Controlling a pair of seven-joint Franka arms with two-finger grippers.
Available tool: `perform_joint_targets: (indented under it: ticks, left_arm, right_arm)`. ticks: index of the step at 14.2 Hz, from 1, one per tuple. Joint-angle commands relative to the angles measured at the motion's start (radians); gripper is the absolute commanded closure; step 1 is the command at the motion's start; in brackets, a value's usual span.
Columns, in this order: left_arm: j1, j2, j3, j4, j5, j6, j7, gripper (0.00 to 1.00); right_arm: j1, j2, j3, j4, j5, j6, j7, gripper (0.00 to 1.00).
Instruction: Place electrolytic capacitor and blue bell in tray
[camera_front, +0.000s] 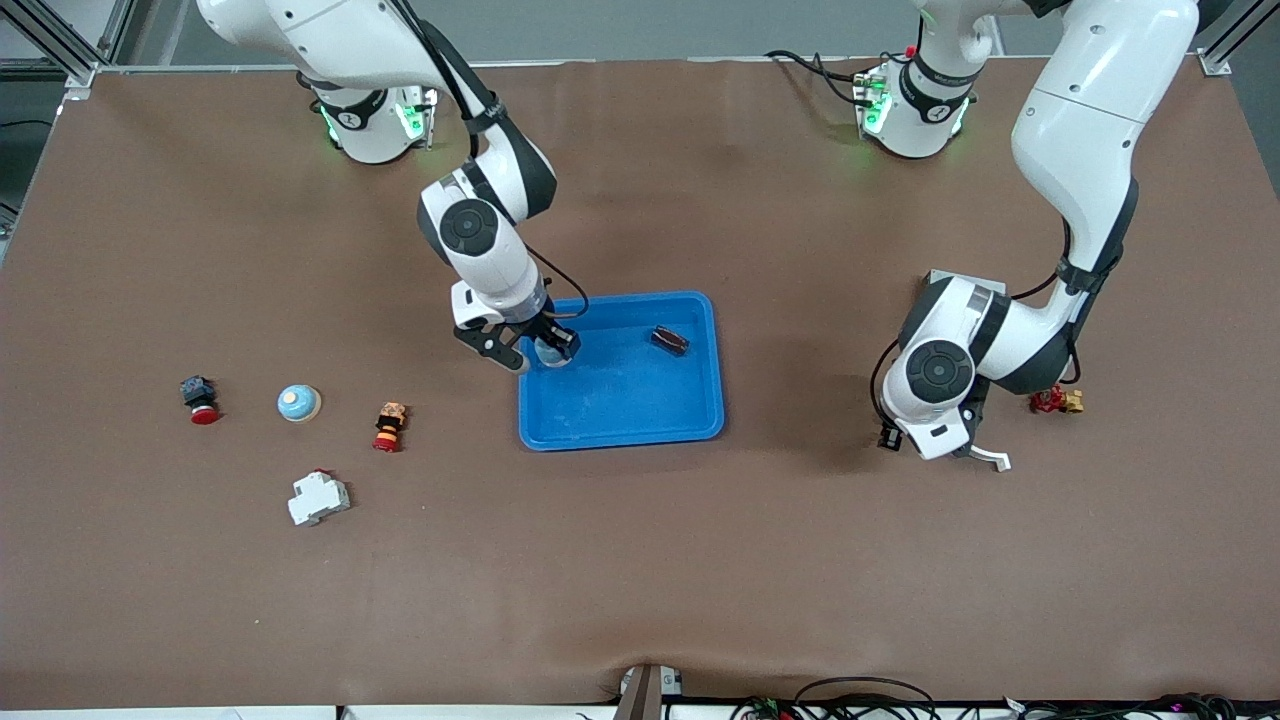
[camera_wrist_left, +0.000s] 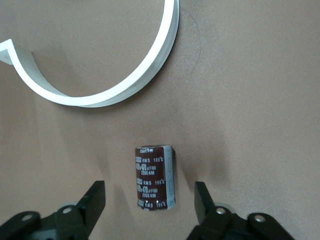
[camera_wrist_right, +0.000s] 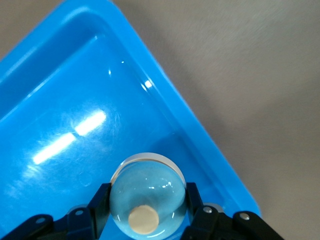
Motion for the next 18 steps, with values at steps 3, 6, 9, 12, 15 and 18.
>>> perform_joint_targets:
  ticks: [3, 6, 9, 12, 15, 18]
  left_arm:
    - [0.013, -0.001, -0.013, 0.001, 0.021, 0.011, 0.002, 1.00]
    - [-0.001, -0.004, -0.016, 0.007, 0.019, 0.009, -0.007, 1.00]
    - [-0.005, -0.018, -0.080, 0.019, 0.007, 0.000, -0.030, 1.00]
    - [-0.076, -0.006, -0.117, 0.083, 0.007, 0.000, -0.162, 1.00]
    - [-0.168, 0.006, -0.117, 0.155, -0.027, 0.000, -0.202, 1.00]
    - [-0.260, 0.054, -0.116, 0.258, -0.074, 0.000, -0.247, 1.00]
  right_arm:
    - [0.043, 0.050, -0.024, 0.029, -0.002, 0.027, 0.052, 1.00]
    - [0.043, 0.087, -0.024, 0.052, -0.002, 0.026, 0.063, 1.00]
    - [0.060, 0.123, -0.026, 0.085, -0.002, 0.024, 0.098, 1.00]
    - [0.074, 0.139, -0.047, 0.104, -0.006, 0.015, 0.095, 0.24]
    - [0.083, 0.134, -0.064, 0.110, -0.011, 0.004, 0.092, 0.00]
    - [0.064, 0.114, -0.066, 0.253, -0.013, -0.248, 0.086, 0.00]
